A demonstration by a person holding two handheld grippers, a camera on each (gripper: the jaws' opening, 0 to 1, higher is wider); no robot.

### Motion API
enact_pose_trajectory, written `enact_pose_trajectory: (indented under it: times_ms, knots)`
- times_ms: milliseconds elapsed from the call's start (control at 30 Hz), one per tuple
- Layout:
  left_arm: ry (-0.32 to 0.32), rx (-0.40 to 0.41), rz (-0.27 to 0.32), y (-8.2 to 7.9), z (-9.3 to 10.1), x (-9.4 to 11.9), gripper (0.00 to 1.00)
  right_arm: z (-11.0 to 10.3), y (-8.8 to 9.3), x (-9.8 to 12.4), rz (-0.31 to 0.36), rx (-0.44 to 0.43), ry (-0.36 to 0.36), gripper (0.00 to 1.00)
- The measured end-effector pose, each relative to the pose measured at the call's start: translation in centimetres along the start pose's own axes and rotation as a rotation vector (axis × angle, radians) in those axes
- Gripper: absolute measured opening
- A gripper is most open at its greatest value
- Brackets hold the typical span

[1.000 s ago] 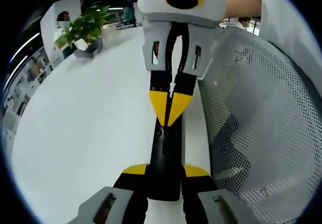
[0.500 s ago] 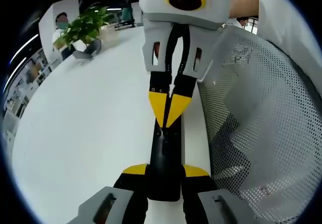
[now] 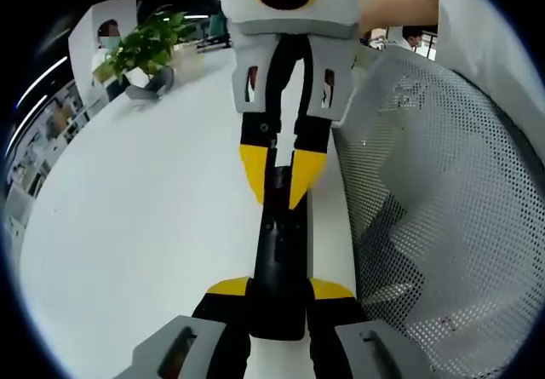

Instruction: Press the specified remote control buttons in sequence, fully releasing each button before pressing the next.

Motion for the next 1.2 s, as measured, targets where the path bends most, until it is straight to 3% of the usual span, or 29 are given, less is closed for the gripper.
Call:
enact_pose_trajectory:
  times_ms: [300, 533, 600, 833, 1200]
  knots:
    - [-0.001, 0.001, 0.003, 0.02, -0.02, -0.03, 0.24, -0.3, -0.25, 0.06, -0.036, 0.052, 0.005, 0.06]
    - [0.002, -0.003, -0.001, 0.05, 0.02, -0.06, 0.24, -0.64, -0.62, -0.27, -0.15, 0.156, 0.022, 0.06]
    - [0.002, -0.006, -0.005, 0.03, 0.02, -0.07, 0.24, -0.45, -0.56, -0.24, -0.134, 0.097, 0.011, 0.07]
    - [0.002, -0.005, -0.01, 0.02, 0.03, -0.08, 0.24, -0.2, -0.17, 0.05, -0.069, 0.035, 0.011, 0.06]
    - [0.002, -0.002, -0.01, 0.05, 0.03, -0.07, 0.24, -0.44, 0.16, 0.36, -0.079, -0.022, 0.023, 0.08]
Point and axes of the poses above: the point that each gripper's makers call its tool centre point, and the gripper's own axes: x roughly backward along the fingers, z roughly to its right, y roughly out of its underside, the point moved 4 cm from there along x, roughly backward along the fingers, and after that the axes turned 11 degrees about x, right-handed, at the moved point
